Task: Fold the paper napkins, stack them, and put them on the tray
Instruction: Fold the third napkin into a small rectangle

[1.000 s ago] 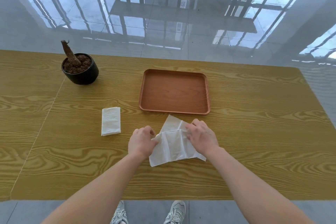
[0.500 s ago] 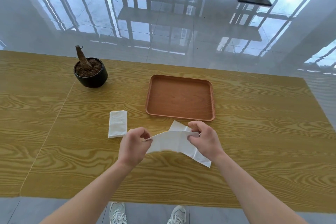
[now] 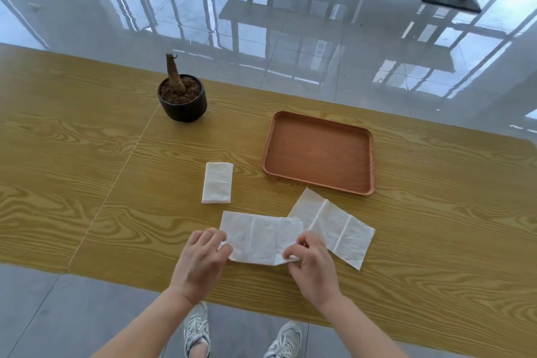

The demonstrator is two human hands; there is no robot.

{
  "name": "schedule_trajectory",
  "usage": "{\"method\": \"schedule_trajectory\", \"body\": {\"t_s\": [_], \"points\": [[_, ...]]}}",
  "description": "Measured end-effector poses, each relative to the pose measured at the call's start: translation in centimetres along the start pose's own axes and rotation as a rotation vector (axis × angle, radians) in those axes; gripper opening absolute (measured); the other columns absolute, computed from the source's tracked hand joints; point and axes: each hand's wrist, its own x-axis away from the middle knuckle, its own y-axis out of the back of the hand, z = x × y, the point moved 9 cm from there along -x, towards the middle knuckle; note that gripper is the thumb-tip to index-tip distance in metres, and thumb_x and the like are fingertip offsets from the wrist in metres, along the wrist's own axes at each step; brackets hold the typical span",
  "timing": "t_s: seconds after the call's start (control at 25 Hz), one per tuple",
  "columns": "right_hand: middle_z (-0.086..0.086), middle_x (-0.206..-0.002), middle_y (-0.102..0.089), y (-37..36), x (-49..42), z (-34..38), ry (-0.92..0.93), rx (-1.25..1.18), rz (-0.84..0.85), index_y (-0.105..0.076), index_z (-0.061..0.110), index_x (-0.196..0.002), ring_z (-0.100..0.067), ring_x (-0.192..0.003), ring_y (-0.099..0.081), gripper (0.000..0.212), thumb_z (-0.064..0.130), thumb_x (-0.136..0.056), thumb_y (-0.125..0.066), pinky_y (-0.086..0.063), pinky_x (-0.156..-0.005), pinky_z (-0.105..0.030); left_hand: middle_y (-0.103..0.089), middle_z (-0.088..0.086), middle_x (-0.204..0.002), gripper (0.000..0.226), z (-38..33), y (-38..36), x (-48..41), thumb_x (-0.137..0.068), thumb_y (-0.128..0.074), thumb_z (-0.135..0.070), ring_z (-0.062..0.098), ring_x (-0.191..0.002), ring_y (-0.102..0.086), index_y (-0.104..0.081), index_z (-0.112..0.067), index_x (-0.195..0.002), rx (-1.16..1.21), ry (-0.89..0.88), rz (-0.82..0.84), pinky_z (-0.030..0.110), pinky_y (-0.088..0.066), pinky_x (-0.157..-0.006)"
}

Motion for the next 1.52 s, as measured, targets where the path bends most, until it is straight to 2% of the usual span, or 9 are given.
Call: {"method": "schedule_trajectory", "body": {"t_s": [0.16, 0.32, 0.52, 0.76, 1.0, 1.16, 1.24, 1.4, 1.52], "points": [[0.009, -0.103, -0.056, -0.6, 0.7, -1.0, -0.09, -0.075, 0.027, -0.075, 0.02, -0.096, -0.006, -0.076, -0.057, 0.026, 0.001, -0.079, -0.076, -0.054, -0.066, -0.026, -0.066, 0.012, -0.108, 0.032, 0.5, -1.1, 1.5, -0.069, -0.043, -0.005, 0.035, -0.106, -0.064, -0.069, -0.012, -0.088, 0.127, 0.153, 0.023, 0.046, -0.049, -0.093], [0.011, -0.111, -0.062, -0.3, 1.5, -2.6, -0.324, -0.386, 0.009, -0.067, 0.023, -0.111, -0.008, -0.08, -0.064, 0.042, -0.005, -0.08, -0.064, -0.054, -0.071, -0.02, -0.049, 0.013, -0.149, 0.041, -0.3, -3.2, 1.2, -0.094, -0.042, -0.027, 0.032, -0.144, -0.039, -0.06, -0.019, -0.131, 0.149, 0.191, 0.138, 0.052, -0.028, -0.118], [0.005, -0.102, -0.066, -0.4, 2.4, -5.0, -0.71, -0.686, -0.145, -0.064, 0.032, -0.106, -0.015, -0.092, -0.067, 0.025, 0.021, -0.086, -0.074, -0.058, -0.083, -0.037, -0.021, 0.006, -0.166, 0.058, 0.6, -5.8, 2.1, -0.102, -0.029, -0.054, 0.025, -0.155, -0.008, -0.033, -0.028, -0.154, 0.107, 0.257, 0.211, 0.052, -0.013, -0.122], [-0.002, -0.094, -0.074, -1.3, 2.5, -4.2, -0.772, -0.791, -0.168, -0.065, 0.028, -0.106, -0.019, -0.086, -0.073, 0.04, 0.002, -0.08, -0.079, -0.062, -0.083, -0.045, -0.017, 0.005, -0.167, 0.061, 0.7, -6.5, 2.3, -0.101, -0.032, -0.054, 0.024, -0.155, -0.004, -0.03, -0.027, -0.156, 0.076, 0.265, 0.223, 0.052, -0.011, -0.123], [0.0, -0.084, -0.076, -1.6, 0.8, -0.7, -0.603, -0.878, -0.122, -0.069, 0.022, -0.11, -0.015, -0.078, -0.071, 0.034, 0.005, -0.083, -0.079, -0.061, -0.074, -0.032, -0.025, 0.007, -0.165, 0.061, 0.6, -6.5, 2.2, -0.099, -0.037, -0.055, 0.025, -0.155, -0.009, -0.035, -0.026, -0.153, 0.08, 0.271, 0.238, 0.052, -0.012, -0.123], [0.0, -0.089, -0.076, -2.9, -0.1, 1.4, -0.483, -0.79, -0.001, -0.071, 0.022, -0.102, -0.016, -0.084, -0.072, 0.021, 0.009, -0.086, -0.077, -0.061, -0.083, -0.039, -0.026, 0.006, -0.164, 0.062, 0.7, -6.3, 2.1, -0.099, -0.036, -0.056, 0.025, -0.155, -0.01, -0.035, -0.027, -0.153, 0.089, 0.274, 0.239, 0.052, -0.012, -0.122], [0.005, -0.092, -0.076, -2.3, -0.4, 1.5, -0.374, -0.578, -0.015, -0.073, 0.021, -0.101, -0.011, -0.087, -0.071, 0.018, 0.009, -0.088, -0.076, -0.06, -0.085, -0.036, -0.025, 0.006, -0.165, 0.062, 0.7, -6.2, 2.1, -0.099, -0.037, -0.056, 0.025, -0.155, -0.01, -0.034, -0.028, -0.153, 0.101, 0.272, 0.23, 0.052, -0.013, -0.122], [-0.003, -0.118, -0.072, -1.4, -0.8, 4.8, 0.197, 0.097, -0.027, -0.075, 0.011, -0.111, -0.02, -0.114, -0.064, 0.026, 0.0, -0.087, -0.072, -0.054, -0.098, -0.034, -0.027, 0.007, -0.164, 0.063, 0.8, -5.9, 2.1, -0.1, -0.035, -0.055, 0.024, -0.154, -0.012, -0.035, -0.021, -0.152, 0.135, 0.278, 0.19, 0.051, -0.014, -0.122], [-0.005, -0.135, -0.064, -3.0, -0.8, 4.8, 0.267, 0.285, 0.126, -0.07, 0.013, -0.121, -0.024, -0.129, -0.056, 0.029, 0.007, -0.092, -0.067, -0.049, -0.106, -0.04, -0.028, 0.008, -0.163, 0.065, 0.9, -5.7, 2.2, -0.099, -0.034, -0.056, 0.022, -0.154, -0.013, -0.035, -0.019, -0.153, 0.166, 0.29, 0.159, 0.051, -0.016, -0.123]]}}
